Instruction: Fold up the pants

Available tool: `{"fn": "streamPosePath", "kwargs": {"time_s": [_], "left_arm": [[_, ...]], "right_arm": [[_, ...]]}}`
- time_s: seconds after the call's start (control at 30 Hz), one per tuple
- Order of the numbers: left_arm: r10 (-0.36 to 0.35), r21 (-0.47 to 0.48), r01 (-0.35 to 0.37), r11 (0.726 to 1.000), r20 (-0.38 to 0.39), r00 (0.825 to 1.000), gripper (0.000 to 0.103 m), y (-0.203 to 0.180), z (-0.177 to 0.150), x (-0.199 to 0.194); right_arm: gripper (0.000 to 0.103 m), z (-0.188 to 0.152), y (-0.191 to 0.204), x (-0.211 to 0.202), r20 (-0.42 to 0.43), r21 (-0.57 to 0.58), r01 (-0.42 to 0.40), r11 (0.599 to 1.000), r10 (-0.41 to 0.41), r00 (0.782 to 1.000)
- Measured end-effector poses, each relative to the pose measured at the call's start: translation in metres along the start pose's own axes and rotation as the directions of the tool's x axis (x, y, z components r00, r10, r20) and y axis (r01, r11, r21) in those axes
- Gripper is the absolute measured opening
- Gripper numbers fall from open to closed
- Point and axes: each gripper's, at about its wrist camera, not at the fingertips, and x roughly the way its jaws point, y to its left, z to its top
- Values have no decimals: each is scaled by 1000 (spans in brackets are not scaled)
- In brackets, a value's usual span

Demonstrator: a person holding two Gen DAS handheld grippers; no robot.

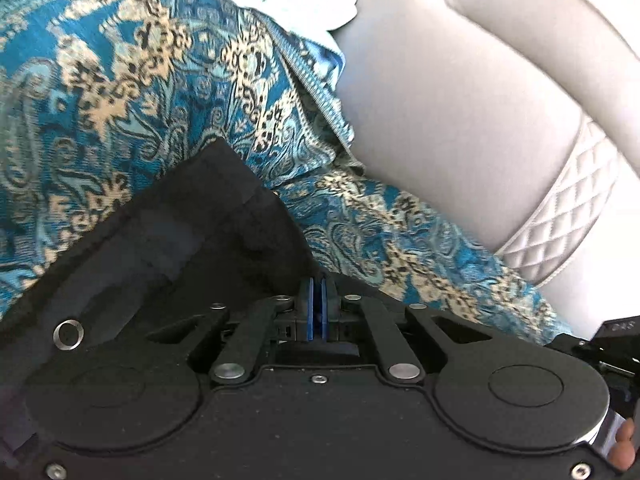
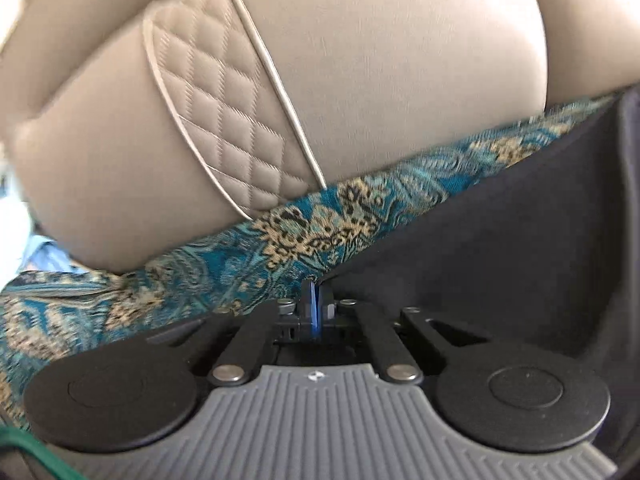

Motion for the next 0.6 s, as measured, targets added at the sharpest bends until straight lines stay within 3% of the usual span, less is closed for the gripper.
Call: {"fn": "streamPosePath", "kwargs": {"time_s": [0.17, 0.3, 0.6], "left_arm": [[-63, -15, 64, 998, 46, 997, 3, 8, -12, -46], [-103, -27, 106, 994, 85, 991, 3, 21, -36, -87], [-95, -38, 99, 994, 109, 989, 4, 52, -111, -157]], "right_arm": [[2, -18, -24, -59, 86, 5, -96, 995, 95, 992], [2, -52, -52, -103, 129, 0, -146, 989, 144, 981], [2, -149, -100, -164, 188, -25, -124, 992, 126, 974]]}}
